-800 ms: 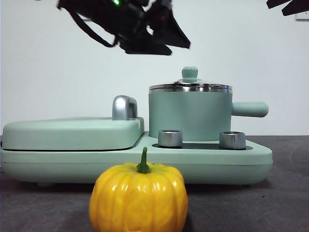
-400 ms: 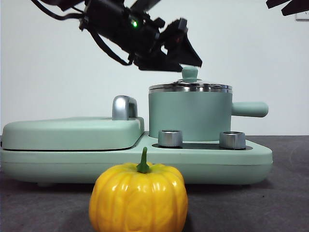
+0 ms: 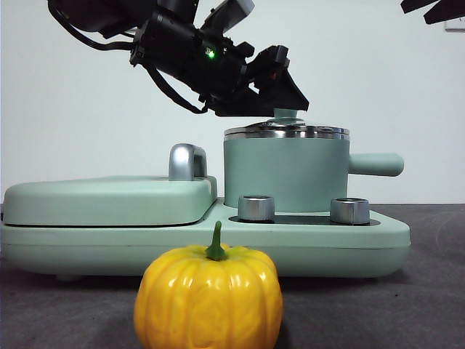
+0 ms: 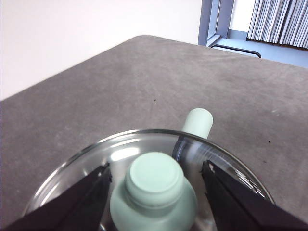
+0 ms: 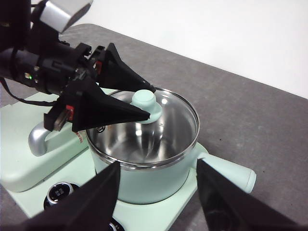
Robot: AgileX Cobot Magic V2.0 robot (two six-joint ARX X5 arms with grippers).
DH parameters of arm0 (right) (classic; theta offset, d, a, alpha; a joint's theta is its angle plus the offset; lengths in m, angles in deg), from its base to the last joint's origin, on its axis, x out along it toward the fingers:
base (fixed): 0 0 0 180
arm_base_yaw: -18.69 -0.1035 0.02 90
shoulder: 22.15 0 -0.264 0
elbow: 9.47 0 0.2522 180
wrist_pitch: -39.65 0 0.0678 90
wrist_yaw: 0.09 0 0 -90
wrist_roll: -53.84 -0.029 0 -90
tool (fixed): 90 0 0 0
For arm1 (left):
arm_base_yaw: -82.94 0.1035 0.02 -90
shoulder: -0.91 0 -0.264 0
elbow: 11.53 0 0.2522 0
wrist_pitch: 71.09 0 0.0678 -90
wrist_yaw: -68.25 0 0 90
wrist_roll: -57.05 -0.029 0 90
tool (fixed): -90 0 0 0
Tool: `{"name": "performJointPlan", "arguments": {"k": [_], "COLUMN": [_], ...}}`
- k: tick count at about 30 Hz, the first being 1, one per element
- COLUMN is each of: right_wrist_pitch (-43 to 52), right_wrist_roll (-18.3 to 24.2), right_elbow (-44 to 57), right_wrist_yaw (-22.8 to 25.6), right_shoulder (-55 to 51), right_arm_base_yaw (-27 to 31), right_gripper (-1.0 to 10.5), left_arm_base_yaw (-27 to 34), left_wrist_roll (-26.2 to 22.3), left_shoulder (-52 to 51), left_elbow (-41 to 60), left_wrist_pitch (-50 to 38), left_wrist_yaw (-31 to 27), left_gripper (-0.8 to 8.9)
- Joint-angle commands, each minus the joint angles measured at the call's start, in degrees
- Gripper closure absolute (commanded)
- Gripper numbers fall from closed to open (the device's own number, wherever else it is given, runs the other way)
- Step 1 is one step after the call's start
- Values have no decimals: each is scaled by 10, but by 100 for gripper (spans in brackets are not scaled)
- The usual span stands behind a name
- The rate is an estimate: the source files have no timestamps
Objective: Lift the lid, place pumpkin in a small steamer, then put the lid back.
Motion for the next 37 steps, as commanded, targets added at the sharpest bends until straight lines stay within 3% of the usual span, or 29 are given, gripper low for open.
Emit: {"name": "performJointPlan", "arguments": {"k": [1, 4, 8, 24, 37], "right_wrist_pitch": [3, 2, 0, 0, 0], "right_wrist_roll": [-5, -5, -5, -5, -5], "right_elbow": [-10, -10, -10, -10, -10], "right_wrist_yaw": [0, -1, -1, 0, 0], "right_shoulder": [2, 2, 2, 2, 2], "right_arm_base_yaw": [-2, -2, -2, -2, -2], "right_gripper": [693, 693, 693, 693, 693], "left_arm_base_yaw": [-5, -5, -5, -7, -6], "left_wrist_roll": [9, 9, 9, 9, 9], "left_shoulder": [15, 16, 16, 7, -59], "left_elbow": [-15, -15, -15, -15, -15], "left_wrist_pitch": [-7, -7, -7, -13, -10], "left_wrist_yaw": [-3, -3, -3, -3, -3], "left_gripper": [505, 537, 818, 797, 797]}}
